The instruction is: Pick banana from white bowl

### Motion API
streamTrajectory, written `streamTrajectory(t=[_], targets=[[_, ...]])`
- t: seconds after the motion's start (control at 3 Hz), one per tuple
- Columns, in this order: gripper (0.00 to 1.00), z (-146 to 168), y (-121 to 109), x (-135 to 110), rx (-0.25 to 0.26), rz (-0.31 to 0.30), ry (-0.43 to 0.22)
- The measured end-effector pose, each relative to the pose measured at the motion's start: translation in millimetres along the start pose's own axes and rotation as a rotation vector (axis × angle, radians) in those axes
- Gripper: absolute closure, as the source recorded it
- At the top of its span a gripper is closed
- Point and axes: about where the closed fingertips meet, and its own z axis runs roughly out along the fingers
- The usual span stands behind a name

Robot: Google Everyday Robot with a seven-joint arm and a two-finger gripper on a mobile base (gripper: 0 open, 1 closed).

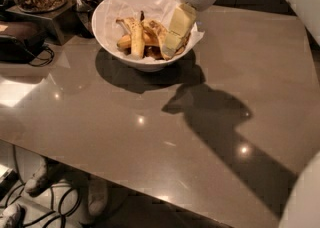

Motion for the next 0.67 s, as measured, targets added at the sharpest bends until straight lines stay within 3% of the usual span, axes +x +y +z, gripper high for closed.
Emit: streamTrajectory(t=[0.67], targets=[[0.06,25.7,-33.5,-6.4,-0.043,0.058,0.011]])
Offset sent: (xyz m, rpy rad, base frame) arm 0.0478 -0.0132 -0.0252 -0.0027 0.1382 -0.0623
